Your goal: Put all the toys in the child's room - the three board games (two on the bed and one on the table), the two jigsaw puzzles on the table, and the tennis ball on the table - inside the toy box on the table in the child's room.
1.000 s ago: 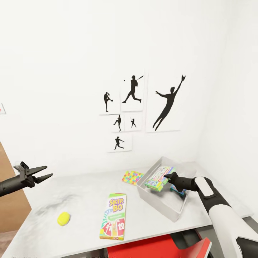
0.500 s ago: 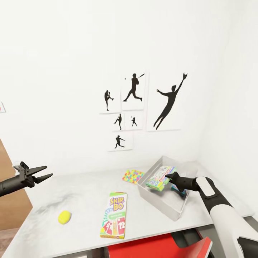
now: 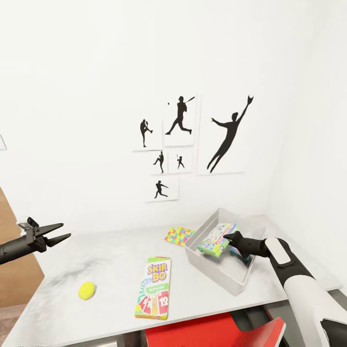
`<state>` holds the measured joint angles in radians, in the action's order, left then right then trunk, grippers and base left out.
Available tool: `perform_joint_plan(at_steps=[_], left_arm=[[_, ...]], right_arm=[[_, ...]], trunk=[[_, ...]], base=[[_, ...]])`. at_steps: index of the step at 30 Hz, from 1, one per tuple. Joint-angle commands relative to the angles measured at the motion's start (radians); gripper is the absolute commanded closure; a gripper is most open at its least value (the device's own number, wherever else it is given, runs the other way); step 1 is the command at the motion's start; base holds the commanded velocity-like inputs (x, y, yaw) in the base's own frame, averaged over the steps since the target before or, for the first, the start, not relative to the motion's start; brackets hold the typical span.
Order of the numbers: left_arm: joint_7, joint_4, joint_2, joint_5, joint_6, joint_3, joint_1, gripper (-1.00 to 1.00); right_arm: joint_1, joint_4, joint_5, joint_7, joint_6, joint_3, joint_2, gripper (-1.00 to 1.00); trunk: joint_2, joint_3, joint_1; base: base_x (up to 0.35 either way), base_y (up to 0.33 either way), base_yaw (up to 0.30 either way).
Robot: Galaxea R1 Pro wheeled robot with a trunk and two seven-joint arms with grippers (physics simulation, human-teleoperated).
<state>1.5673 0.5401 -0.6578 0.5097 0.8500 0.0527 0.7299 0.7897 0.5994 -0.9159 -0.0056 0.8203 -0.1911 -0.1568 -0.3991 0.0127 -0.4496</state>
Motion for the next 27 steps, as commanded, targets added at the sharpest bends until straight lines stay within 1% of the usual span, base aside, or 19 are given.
perform_joint_plan(at_steps=[1, 7, 11, 13, 19, 23, 27], left_arm=[[0.004, 0.0, 0.0, 0.001, 0.011, -0.001, 0.0, -1.0], [0.004, 0.0, -0.002, 0.001, 0.011, -0.001, 0.001, -1.0], [0.004, 0.0, -0.016, 0.004, 0.011, -0.002, 0.0, -1.0], [0.004, 0.0, -0.02, 0.004, 0.011, -0.002, 0.0, -1.0], [0.004, 0.0, -0.022, 0.004, 0.011, -0.002, 0.0, -1.0], [0.004, 0.0, -0.022, 0.004, 0.011, -0.002, 0.0, -1.0], [0.004, 0.0, -0.022, 0.004, 0.011, -0.002, 0.0, -1.0]], right_arm=[[0.0, 0.0, -0.001, -0.001, 0.005, -0.004, 0.0, 1.0], [0.0, 0.0, -0.001, -0.001, 0.005, -0.004, 0.0, 1.0], [0.0, 0.0, -0.001, 0.0, 0.004, -0.004, 0.0, 1.0], [0.0, 0.0, -0.001, 0.001, 0.003, -0.004, -0.001, 1.0], [0.002, 0.001, -0.001, 0.001, 0.001, -0.006, -0.001, 1.0], [0.001, 0.001, -0.001, 0.001, 0.001, -0.02, -0.001, 1.0], [0.0, 0.002, -0.001, 0.002, 0.0, -0.024, -0.001, 1.0]], trunk=[[-0.001, -0.002, 0.0], [-0.001, -0.011, 0.0], [-0.001, -0.013, 0.0], [-0.001, -0.013, 0.0], [-0.001, -0.016, 0.0], [-0.001, -0.021, 0.0], [-0.001, -0.022, 0.0]], base=[[0.0, 0.0, 0.057], [0.0, 0.0, 0.062], [0.0, 0.0, 0.02], [0.0, 0.0, 0.005], [0.0, 0.0, 0.001], [0.0, 0.0, 0.0], [0.0, 0.0, 0.0]])
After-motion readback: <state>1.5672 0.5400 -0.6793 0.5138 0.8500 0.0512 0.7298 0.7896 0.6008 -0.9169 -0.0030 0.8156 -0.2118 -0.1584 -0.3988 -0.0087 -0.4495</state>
